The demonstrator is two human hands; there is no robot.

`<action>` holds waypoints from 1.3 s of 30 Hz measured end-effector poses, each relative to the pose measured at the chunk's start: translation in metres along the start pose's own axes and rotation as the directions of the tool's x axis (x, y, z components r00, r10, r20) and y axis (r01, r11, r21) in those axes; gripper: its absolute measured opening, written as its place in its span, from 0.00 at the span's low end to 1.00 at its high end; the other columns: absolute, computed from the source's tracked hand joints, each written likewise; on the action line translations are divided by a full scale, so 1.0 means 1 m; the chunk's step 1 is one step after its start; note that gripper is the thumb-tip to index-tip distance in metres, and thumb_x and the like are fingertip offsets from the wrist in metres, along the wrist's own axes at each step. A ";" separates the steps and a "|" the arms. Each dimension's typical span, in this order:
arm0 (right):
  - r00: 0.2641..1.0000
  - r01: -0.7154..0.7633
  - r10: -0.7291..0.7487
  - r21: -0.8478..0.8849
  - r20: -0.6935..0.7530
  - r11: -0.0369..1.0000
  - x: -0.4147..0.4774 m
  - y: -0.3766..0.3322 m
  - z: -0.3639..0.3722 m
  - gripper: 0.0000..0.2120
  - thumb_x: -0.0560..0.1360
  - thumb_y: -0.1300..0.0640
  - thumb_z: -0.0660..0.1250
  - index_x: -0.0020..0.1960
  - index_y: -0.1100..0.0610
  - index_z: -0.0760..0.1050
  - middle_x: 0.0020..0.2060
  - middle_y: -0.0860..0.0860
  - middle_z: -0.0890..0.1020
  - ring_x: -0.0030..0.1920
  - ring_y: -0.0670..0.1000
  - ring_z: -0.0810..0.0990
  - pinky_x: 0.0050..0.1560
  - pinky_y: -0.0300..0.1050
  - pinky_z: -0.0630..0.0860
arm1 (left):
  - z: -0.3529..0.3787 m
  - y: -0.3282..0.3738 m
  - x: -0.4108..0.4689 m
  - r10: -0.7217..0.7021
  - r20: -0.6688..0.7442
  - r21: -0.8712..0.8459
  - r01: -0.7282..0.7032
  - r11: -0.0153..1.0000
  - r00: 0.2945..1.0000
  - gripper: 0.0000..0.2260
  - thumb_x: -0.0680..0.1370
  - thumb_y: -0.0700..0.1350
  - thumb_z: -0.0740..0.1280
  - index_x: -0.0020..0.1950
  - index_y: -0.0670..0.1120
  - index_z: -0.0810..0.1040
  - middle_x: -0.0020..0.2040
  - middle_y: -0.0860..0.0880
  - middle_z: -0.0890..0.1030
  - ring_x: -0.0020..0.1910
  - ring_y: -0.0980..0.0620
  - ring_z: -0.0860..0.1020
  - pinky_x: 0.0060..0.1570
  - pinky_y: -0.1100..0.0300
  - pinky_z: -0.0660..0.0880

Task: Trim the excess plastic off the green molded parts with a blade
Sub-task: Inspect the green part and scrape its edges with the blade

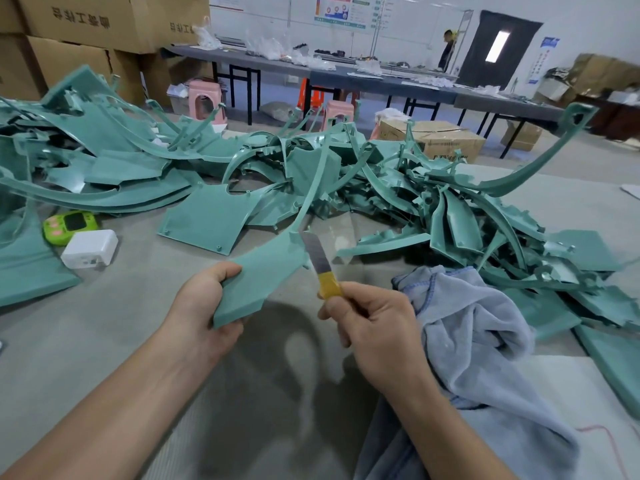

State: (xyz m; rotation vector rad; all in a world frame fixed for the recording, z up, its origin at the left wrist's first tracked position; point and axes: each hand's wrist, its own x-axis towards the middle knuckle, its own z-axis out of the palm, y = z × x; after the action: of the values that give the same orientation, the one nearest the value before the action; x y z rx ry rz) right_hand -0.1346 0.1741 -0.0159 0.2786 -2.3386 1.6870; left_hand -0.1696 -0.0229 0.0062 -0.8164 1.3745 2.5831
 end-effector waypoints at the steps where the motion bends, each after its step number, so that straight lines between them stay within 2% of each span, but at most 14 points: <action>1: 0.999 0.014 -0.015 0.021 0.035 1.000 -0.001 -0.002 0.001 0.10 0.78 0.56 0.71 0.38 0.49 0.84 0.24 0.58 0.73 0.25 0.52 0.67 0.26 0.53 0.65 | 0.000 0.001 -0.001 0.002 -0.008 -0.004 -0.002 1.000 1.000 0.06 0.82 0.41 0.63 0.45 0.42 0.75 0.24 0.48 0.80 0.17 0.53 0.76 0.17 0.68 0.67; 6: 0.998 0.040 -0.043 0.077 0.039 0.996 0.002 0.001 -0.004 0.09 0.78 0.57 0.71 0.40 0.51 0.84 0.27 0.57 0.78 0.26 0.58 0.68 0.27 0.53 0.65 | 0.000 0.003 -0.003 0.010 -0.042 -0.019 -0.010 1.000 0.999 0.06 0.81 0.41 0.64 0.45 0.44 0.75 0.24 0.49 0.80 0.18 0.54 0.77 0.17 0.68 0.68; 10: 0.967 0.062 -0.036 -0.096 0.252 0.993 -0.008 0.000 0.005 0.13 0.78 0.55 0.72 0.37 0.41 0.81 0.24 0.41 0.74 0.24 0.42 0.66 0.25 0.37 0.63 | 0.003 0.000 -0.007 -0.009 -0.024 0.022 0.009 1.000 1.000 0.07 0.81 0.42 0.64 0.43 0.43 0.74 0.22 0.49 0.78 0.17 0.54 0.75 0.15 0.70 0.65; 12: 0.989 0.041 -0.018 -0.155 0.147 0.987 -0.004 0.001 0.006 0.15 0.78 0.56 0.72 0.37 0.38 0.81 0.25 0.40 0.77 0.25 0.41 0.68 0.25 0.37 0.65 | 0.003 -0.001 -0.006 -0.011 -0.012 0.050 0.012 0.999 1.000 0.08 0.82 0.42 0.63 0.43 0.43 0.74 0.22 0.49 0.77 0.15 0.54 0.74 0.15 0.71 0.63; 15: 0.993 0.032 -0.055 -0.216 -0.101 0.976 0.004 0.004 -0.004 0.11 0.78 0.58 0.73 0.39 0.44 0.82 0.27 0.44 0.77 0.26 0.41 0.69 0.27 0.34 0.65 | 0.000 -0.001 0.000 0.002 -0.016 0.044 -0.001 0.999 1.000 0.07 0.82 0.42 0.63 0.45 0.43 0.75 0.23 0.48 0.78 0.16 0.53 0.74 0.16 0.70 0.65; 17: 0.995 0.072 -0.083 -0.163 -0.061 0.984 0.001 0.003 -0.004 0.10 0.77 0.57 0.73 0.41 0.44 0.83 0.27 0.43 0.77 0.27 0.40 0.69 0.29 0.32 0.65 | -0.002 -0.001 0.002 0.003 -0.017 0.036 -0.002 0.999 1.000 0.06 0.82 0.42 0.63 0.46 0.42 0.75 0.23 0.48 0.79 0.17 0.53 0.75 0.16 0.69 0.66; 20: 0.984 0.092 -0.063 -0.175 0.165 0.980 -0.010 0.000 0.009 0.05 0.76 0.51 0.71 0.44 0.42 0.84 0.30 0.46 0.80 0.29 0.40 0.71 0.29 0.38 0.70 | -0.003 -0.001 0.005 -0.007 -0.005 0.012 0.008 1.000 1.000 0.06 0.81 0.42 0.64 0.47 0.41 0.76 0.25 0.47 0.81 0.19 0.53 0.78 0.17 0.67 0.69; 22: 0.996 0.057 -0.039 -0.249 0.078 0.967 -0.005 0.002 0.011 0.03 0.76 0.52 0.71 0.47 0.44 0.82 0.32 0.48 0.81 0.29 0.40 0.72 0.31 0.42 0.73 | -0.003 -0.001 0.007 -0.017 -0.009 0.014 0.017 1.000 1.000 0.06 0.82 0.42 0.63 0.47 0.41 0.76 0.24 0.47 0.80 0.18 0.53 0.76 0.16 0.69 0.67; 26: 0.984 -0.015 -0.045 -0.336 -0.172 0.942 0.006 0.001 -0.005 0.07 0.78 0.55 0.71 0.42 0.46 0.82 0.30 0.43 0.80 0.29 0.43 0.74 0.31 0.36 0.69 | -0.004 -0.001 0.010 0.031 -0.008 -0.027 -0.031 0.999 0.999 0.06 0.81 0.41 0.63 0.47 0.42 0.77 0.27 0.48 0.82 0.21 0.53 0.79 0.18 0.68 0.70; 29: 0.995 -0.086 0.089 0.069 -0.044 0.994 0.002 -0.008 -0.002 0.11 0.78 0.62 0.71 0.44 0.48 0.87 0.36 0.46 0.86 0.35 0.43 0.80 0.37 0.38 0.75 | -0.003 -0.005 0.011 0.094 0.025 -0.026 -0.094 0.995 0.995 0.05 0.81 0.41 0.64 0.52 0.42 0.79 0.38 0.47 0.87 0.31 0.50 0.85 0.25 0.60 0.79; 31: 0.980 -0.195 0.171 0.336 0.102 0.921 0.001 -0.012 0.002 0.10 0.77 0.64 0.72 0.44 0.51 0.88 0.46 0.48 0.88 0.47 0.41 0.84 0.46 0.35 0.79 | -0.001 -0.009 0.011 0.137 0.050 -0.024 -0.136 0.990 0.989 0.08 0.81 0.41 0.65 0.58 0.42 0.80 0.47 0.45 0.88 0.42 0.47 0.87 0.41 0.50 0.84; 33: 0.951 -0.307 0.238 0.488 0.198 0.817 0.003 -0.013 0.003 0.04 0.72 0.59 0.74 0.43 0.55 0.88 0.54 0.52 0.87 0.57 0.46 0.84 0.54 0.41 0.82 | 0.001 -0.013 0.012 0.188 0.095 -0.021 -0.187 0.982 0.978 0.10 0.82 0.40 0.65 0.62 0.42 0.80 0.51 0.45 0.87 0.49 0.47 0.86 0.52 0.48 0.83; 36: 0.941 -0.338 0.273 0.632 0.203 0.697 0.008 -0.010 0.001 0.07 0.69 0.57 0.72 0.42 0.57 0.88 0.45 0.55 0.87 0.49 0.50 0.85 0.55 0.46 0.83 | 0.002 -0.017 0.012 0.229 0.228 0.030 -0.242 0.970 0.946 0.12 0.80 0.38 0.66 0.63 0.42 0.80 0.54 0.47 0.87 0.50 0.51 0.86 0.45 0.59 0.83; 39: 0.955 -0.261 0.289 0.652 0.067 0.712 0.014 -0.006 -0.002 0.06 0.70 0.59 0.71 0.40 0.56 0.88 0.41 0.53 0.87 0.43 0.47 0.85 0.50 0.41 0.82 | -0.001 -0.021 0.013 0.207 0.405 0.127 -0.279 0.952 0.891 0.19 0.71 0.38 0.70 0.62 0.39 0.80 0.57 0.44 0.86 0.53 0.49 0.85 0.45 0.62 0.82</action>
State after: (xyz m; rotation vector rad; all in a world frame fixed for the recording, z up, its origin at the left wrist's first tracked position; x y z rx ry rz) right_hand -0.1459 0.1737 -0.0053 0.0007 -1.7204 2.6062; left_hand -0.1728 -0.0136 -0.0164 -0.0930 1.6316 2.5472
